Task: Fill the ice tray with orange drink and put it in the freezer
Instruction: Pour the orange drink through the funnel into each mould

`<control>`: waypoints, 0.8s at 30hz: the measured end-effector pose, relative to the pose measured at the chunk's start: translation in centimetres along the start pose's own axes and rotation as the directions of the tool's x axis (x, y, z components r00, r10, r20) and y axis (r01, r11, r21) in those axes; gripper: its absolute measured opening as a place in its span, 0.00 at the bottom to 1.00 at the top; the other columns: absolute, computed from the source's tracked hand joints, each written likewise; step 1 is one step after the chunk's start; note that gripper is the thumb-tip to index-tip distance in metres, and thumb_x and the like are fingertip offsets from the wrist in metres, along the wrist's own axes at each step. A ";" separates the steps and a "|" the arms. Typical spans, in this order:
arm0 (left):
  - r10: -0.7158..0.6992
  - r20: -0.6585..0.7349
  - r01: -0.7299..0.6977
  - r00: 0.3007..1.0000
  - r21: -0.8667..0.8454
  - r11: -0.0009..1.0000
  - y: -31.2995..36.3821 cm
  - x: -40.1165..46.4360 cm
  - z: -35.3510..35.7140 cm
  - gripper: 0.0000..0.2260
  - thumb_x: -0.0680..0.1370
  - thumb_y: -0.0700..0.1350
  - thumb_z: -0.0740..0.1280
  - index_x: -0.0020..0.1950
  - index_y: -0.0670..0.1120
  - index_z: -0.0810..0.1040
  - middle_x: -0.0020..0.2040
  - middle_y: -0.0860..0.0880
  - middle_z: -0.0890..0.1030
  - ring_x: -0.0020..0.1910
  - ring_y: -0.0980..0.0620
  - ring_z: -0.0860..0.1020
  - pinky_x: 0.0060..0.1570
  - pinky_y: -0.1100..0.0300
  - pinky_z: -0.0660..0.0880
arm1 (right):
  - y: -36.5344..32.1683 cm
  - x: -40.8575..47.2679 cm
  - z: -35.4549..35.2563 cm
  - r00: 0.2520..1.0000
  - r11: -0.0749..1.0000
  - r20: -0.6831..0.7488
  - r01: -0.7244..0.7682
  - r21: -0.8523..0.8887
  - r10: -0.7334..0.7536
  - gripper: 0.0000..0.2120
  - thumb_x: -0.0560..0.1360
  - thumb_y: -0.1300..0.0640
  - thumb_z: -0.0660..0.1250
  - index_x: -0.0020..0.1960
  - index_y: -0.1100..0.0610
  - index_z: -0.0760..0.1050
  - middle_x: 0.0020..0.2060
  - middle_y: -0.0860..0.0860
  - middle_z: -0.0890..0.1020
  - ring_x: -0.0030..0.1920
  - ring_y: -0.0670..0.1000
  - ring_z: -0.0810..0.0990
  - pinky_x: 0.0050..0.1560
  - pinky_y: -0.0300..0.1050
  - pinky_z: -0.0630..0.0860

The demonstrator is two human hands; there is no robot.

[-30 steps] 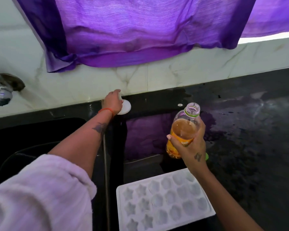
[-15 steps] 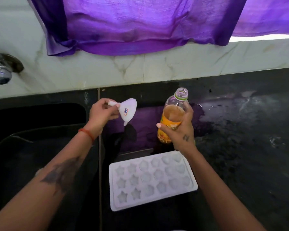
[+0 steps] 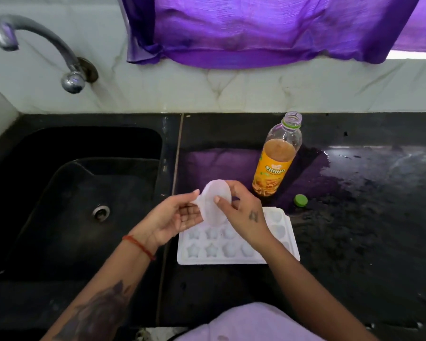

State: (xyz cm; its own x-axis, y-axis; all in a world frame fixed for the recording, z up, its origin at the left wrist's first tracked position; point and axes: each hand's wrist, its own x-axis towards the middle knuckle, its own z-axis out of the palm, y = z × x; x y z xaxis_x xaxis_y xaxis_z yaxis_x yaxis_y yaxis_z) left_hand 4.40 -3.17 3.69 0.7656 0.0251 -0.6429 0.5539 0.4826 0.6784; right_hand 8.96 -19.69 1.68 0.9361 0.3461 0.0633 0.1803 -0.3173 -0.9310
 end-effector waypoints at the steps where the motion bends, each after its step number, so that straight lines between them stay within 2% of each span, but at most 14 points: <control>1: 0.003 -0.001 -0.003 1.000 0.003 1.000 -0.1 -0.2 0.1 0.15 0.69 0.46 0.70 0.51 0.37 0.81 0.39 0.43 0.84 0.35 0.52 0.84 0.32 0.62 0.80 | -0.1 0.3 0.1 1.000 0.998 0.001 0.026 -0.052 -0.026 0.10 0.74 0.57 0.67 0.55 0.54 0.76 0.44 0.42 0.79 0.43 0.42 0.77 0.38 0.25 0.71; 3: 0.048 -0.050 -0.045 0.998 0.064 0.997 -0.4 -0.6 0.2 0.09 0.74 0.42 0.67 0.50 0.39 0.80 0.40 0.43 0.84 0.35 0.51 0.84 0.32 0.61 0.80 | -0.3 0.7 0.1 0.999 0.990 0.014 0.051 -0.133 -0.049 0.10 0.73 0.60 0.66 0.54 0.57 0.77 0.43 0.46 0.80 0.42 0.45 0.76 0.38 0.26 0.70; 5: 0.169 -0.159 -0.138 0.973 0.190 0.972 -0.5 -0.9 0.1 0.08 0.76 0.42 0.66 0.53 0.41 0.77 0.46 0.42 0.83 0.37 0.48 0.83 0.34 0.58 0.81 | -0.4 0.9 0.0 0.998 0.987 0.030 0.051 -0.152 -0.047 0.11 0.73 0.61 0.66 0.54 0.58 0.78 0.44 0.48 0.81 0.44 0.47 0.78 0.40 0.36 0.74; 7: 0.312 -0.233 -0.248 0.921 0.268 0.931 -0.4 -1.6 -0.2 0.12 0.75 0.50 0.68 0.53 0.43 0.76 0.48 0.43 0.81 0.39 0.48 0.82 0.38 0.57 0.81 | -0.4 1.0 -0.3 0.999 0.991 0.027 0.042 -0.128 -0.039 0.10 0.71 0.62 0.67 0.53 0.57 0.78 0.42 0.48 0.81 0.42 0.48 0.79 0.38 0.43 0.78; 9: 0.370 -0.194 -0.315 0.908 0.265 0.911 -0.1 -2.6 -0.5 0.20 0.70 0.59 0.68 0.50 0.44 0.79 0.43 0.47 0.82 0.37 0.50 0.82 0.37 0.58 0.80 | -0.2 1.0 -0.7 0.999 0.997 0.032 0.041 -0.063 -0.039 0.11 0.70 0.64 0.68 0.50 0.54 0.76 0.40 0.48 0.80 0.38 0.44 0.80 0.30 0.35 0.77; 10: 0.373 -0.156 -0.325 0.914 0.265 0.908 0.0 -3.1 -0.5 0.21 0.68 0.60 0.68 0.49 0.44 0.81 0.40 0.49 0.83 0.36 0.51 0.82 0.37 0.59 0.80 | -0.2 1.1 -0.9 0.998 0.997 0.040 0.045 -0.055 -0.043 0.11 0.69 0.65 0.68 0.49 0.53 0.75 0.38 0.48 0.80 0.37 0.43 0.79 0.28 0.31 0.74; 12: 0.376 -0.104 -0.336 0.921 0.281 0.899 -0.1 -3.8 -0.5 0.18 0.68 0.57 0.70 0.49 0.43 0.82 0.39 0.49 0.83 0.36 0.51 0.82 0.37 0.61 0.80 | -0.2 1.3 -1.2 0.997 0.996 0.067 0.044 -0.075 -0.039 0.13 0.69 0.65 0.68 0.48 0.50 0.74 0.35 0.47 0.80 0.34 0.40 0.79 0.26 0.29 0.72; 15: 0.421 -0.129 -0.373 0.898 0.286 0.883 -0.4 -3.7 -0.3 0.07 0.73 0.43 0.70 0.48 0.41 0.82 0.38 0.47 0.84 0.36 0.52 0.83 0.37 0.62 0.80 | -0.5 1.6 -1.3 0.995 0.999 0.098 0.039 -0.037 -0.035 0.13 0.69 0.66 0.68 0.47 0.51 0.75 0.35 0.46 0.80 0.34 0.37 0.80 0.24 0.29 0.72; 18: 0.435 -0.192 -0.386 0.880 0.244 0.889 -0.4 -3.6 -0.4 0.02 0.73 0.37 0.70 0.44 0.39 0.82 0.35 0.46 0.84 0.35 0.52 0.83 0.36 0.63 0.80 | -1.2 2.0 -1.4 0.993 1.000 0.120 0.021 -0.013 -0.019 0.10 0.71 0.64 0.68 0.50 0.54 0.77 0.40 0.52 0.82 0.39 0.46 0.82 0.26 0.39 0.79; 21: 0.392 -0.253 -0.359 0.884 0.168 0.918 0.1 -3.7 -1.1 0.01 0.72 0.35 0.70 0.42 0.39 0.82 0.35 0.45 0.85 0.36 0.50 0.84 0.35 0.63 0.80 | -2.0 1.7 -1.8 0.990 0.995 0.141 -0.043 0.086 0.031 0.11 0.72 0.53 0.70 0.53 0.54 0.78 0.41 0.53 0.84 0.38 0.50 0.84 0.34 0.45 0.82; 23: 0.361 -0.284 -0.348 0.888 0.096 0.932 0.4 -3.7 -1.8 0.02 0.73 0.34 0.69 0.43 0.38 0.81 0.35 0.45 0.85 0.36 0.50 0.84 0.35 0.63 0.80 | -2.2 1.5 -2.6 0.998 0.981 0.058 -0.043 0.187 0.032 0.11 0.72 0.51 0.70 0.53 0.54 0.78 0.40 0.52 0.84 0.36 0.49 0.84 0.36 0.44 0.81; 24: 0.348 -0.299 -0.344 0.889 0.068 0.936 0.5 -3.7 -2.1 0.02 0.73 0.33 0.68 0.44 0.37 0.81 0.36 0.45 0.85 0.37 0.50 0.84 0.35 0.64 0.80 | -2.2 1.3 -3.2 0.999 0.976 -0.043 0.000 0.216 0.009 0.09 0.72 0.51 0.70 0.51 0.53 0.79 0.39 0.50 0.84 0.36 0.49 0.83 0.36 0.42 0.81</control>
State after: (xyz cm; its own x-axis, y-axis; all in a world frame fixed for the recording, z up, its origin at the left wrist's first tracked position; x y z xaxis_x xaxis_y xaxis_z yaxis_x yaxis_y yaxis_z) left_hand 1.17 -1.16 5.69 0.7753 0.4519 -0.4412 0.2775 0.3838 0.8807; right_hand 10.77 -21.38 5.01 0.9499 0.3047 0.0701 0.1109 -0.1185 -0.9867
